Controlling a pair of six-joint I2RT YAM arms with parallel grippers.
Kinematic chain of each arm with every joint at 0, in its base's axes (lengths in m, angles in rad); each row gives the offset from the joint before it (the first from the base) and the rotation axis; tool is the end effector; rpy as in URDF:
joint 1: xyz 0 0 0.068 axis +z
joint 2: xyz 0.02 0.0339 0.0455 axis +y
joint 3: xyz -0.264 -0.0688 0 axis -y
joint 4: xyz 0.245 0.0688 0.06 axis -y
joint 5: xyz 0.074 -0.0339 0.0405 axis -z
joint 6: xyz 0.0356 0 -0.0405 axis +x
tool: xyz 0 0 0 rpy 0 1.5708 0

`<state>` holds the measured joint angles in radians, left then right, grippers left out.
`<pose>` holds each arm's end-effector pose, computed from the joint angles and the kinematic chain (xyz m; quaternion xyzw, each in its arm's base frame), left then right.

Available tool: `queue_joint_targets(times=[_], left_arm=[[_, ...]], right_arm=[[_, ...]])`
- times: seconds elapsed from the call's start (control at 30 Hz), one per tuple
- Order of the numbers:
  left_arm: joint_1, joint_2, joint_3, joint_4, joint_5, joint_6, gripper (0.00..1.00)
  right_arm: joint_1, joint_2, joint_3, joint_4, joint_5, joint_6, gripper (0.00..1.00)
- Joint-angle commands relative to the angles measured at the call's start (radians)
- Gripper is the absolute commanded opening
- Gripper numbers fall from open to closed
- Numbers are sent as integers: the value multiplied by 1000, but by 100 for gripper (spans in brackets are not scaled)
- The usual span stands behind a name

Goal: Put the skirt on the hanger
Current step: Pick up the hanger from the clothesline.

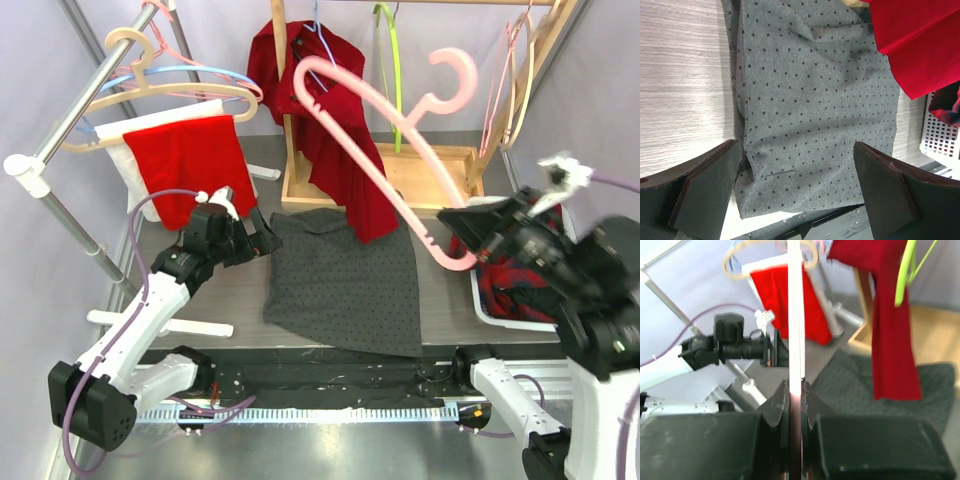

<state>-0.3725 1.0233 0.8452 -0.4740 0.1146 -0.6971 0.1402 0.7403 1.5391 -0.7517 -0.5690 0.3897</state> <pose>0.2046 -0.0843 0.2882 -0.1195 0.8872 -0.2698 0.3547 0.0536 0.0269 0.5139 -0.1191 0.6826 0.3688 0.6195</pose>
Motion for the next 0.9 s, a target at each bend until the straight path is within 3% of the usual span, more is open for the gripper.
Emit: queue_joint_targets(times=[0.0,0.17,0.3,0.5,0.57,0.87], left_arm=[[4,-32,34,-14,-30,18,100],[4,-45,11,-5,-27,2,100],[3,-63,-29,92,28,-18,100],[3,-103,-129,306,131,-110,100],[3,-117,-144,362,129,-137,100],[3,-207,-227,457,122,-194,100]], right_arm=[[-1,62,-167,120,-147,58,1],[6,42,-356,205,-170,100,1],[64,22,-503,342,-158,222,1],[449,120,-649,560,186,317,1],[501,175,-674,656,225,340,1],[518,280,-726,922,259,469,1]])
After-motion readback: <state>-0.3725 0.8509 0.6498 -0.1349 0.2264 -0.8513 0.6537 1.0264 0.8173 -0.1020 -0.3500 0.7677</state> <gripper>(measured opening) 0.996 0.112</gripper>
